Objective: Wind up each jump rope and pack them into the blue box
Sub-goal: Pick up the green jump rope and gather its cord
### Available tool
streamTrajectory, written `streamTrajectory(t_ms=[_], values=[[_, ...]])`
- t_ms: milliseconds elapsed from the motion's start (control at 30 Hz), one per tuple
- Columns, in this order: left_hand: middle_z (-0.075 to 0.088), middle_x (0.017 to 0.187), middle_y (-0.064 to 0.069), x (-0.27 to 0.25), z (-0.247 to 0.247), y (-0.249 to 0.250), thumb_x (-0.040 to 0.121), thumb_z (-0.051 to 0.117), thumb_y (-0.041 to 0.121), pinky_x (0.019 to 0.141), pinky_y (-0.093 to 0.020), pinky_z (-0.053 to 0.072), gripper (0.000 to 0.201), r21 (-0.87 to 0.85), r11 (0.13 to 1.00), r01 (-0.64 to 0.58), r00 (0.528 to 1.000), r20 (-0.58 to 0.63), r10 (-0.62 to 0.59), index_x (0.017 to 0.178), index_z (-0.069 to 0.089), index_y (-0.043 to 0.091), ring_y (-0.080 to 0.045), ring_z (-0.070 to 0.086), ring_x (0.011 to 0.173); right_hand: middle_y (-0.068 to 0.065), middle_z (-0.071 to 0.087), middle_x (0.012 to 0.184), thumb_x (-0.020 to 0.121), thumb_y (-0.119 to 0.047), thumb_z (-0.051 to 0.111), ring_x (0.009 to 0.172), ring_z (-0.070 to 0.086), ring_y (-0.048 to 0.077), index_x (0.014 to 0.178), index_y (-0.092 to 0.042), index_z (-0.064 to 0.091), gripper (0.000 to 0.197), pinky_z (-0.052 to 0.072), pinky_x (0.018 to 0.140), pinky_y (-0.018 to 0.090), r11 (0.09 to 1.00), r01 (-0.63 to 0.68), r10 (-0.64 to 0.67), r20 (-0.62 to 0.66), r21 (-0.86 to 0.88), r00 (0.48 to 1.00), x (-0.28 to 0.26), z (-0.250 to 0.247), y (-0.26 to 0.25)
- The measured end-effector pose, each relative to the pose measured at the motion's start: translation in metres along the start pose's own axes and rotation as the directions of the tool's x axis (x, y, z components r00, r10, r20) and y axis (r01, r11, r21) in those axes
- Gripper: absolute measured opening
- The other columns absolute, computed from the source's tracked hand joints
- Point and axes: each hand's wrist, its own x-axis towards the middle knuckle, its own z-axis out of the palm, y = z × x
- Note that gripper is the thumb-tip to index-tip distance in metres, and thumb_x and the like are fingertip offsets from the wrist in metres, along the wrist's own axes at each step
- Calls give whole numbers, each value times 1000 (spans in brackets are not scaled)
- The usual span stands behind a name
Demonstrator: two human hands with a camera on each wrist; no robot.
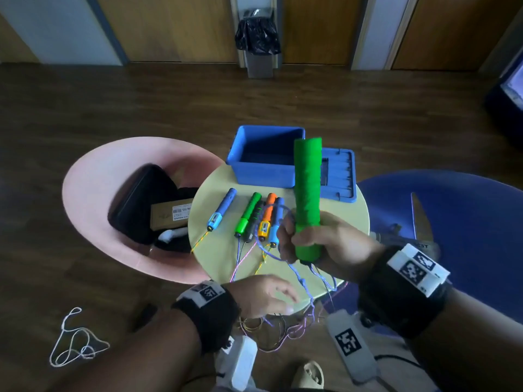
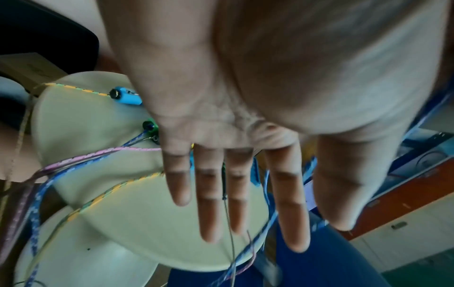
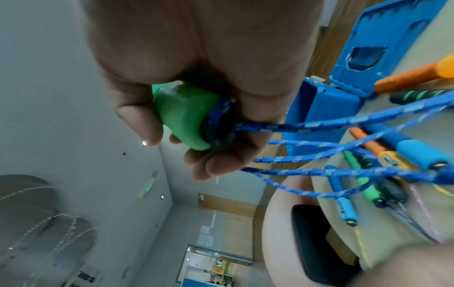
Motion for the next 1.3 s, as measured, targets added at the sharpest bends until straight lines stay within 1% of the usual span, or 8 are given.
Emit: streamTrajectory(t_ms=[133,267,467,567,767,1000,1100,1300], values=[[63,75,13,12,16,-24,79,68,44,86,-37,53,14,22,995,93,984,-154,-89,75,60,34,-9,60,74,14,59,83,61,-5,64,69,60,29,79,-9,55,20,50,62,32,997,33,-30,-40,65,999,0,0,-19],[55,77,13,15,13,-27,72,69,52,67,-30,48,36,-100,995,4,883,-466,-51,92,45,34,2,50,62,15,60,83,68,0,57,69,59,29,81,-7,53,16,49,65,35,999,25,-27,-56,-31,998,1,-1,-17],[53,60,14,24,11,-4,90,65,35,62,-16,40,14,-86,992,-88,950,-306,58,79,62,27,2,47,57,12,65,81,69,0,57,66,60,28,70,-16,61,16,43,64,35,991,14,-16,-12,-136,1000,10,5,-4],[58,56,12,25,14,-23,91,57,41,60,-19,42,24,-48,995,87,982,-161,-94,84,67,20,-3,51,53,17,63,83,67,2,57,67,61,30,79,-5,53,14,49,62,35,995,29,-34,-57,-91,998,8,-8,-6],[67,62,5,5,10,-104,86,53,49,68,-27,51,34,-68,895,441,865,-235,-444,66,65,25,-11,57,57,22,65,93,64,0,60,75,63,34,80,-4,54,18,49,65,40,997,-14,-4,-256,-69,967,-10,-53,-14],[65,70,-1,0,-28,-1,104,42,8,71,-30,43,32,-392,910,-131,937,-350,-16,76,60,9,-15,55,64,22,71,108,54,-17,74,82,66,36,80,-14,68,27,42,77,49,938,-249,176,-288,-241,941,-8,-59,33],[66,78,-10,-7,-46,40,102,44,24,78,-36,49,33,-400,860,-318,886,-449,119,79,65,11,-28,59,76,24,64,94,55,-18,73,82,67,35,85,-10,64,33,44,71,44,947,-251,218,-172,-202,961,-4,-47,45],[56,61,-13,-12,-72,35,84,58,35,55,-29,38,38,-459,797,-392,838,-536,104,76,63,-1,-24,50,56,15,57,82,57,-18,69,67,58,28,72,-17,61,17,37,61,36,979,-171,173,7,-111,985,-7,-35,35]])
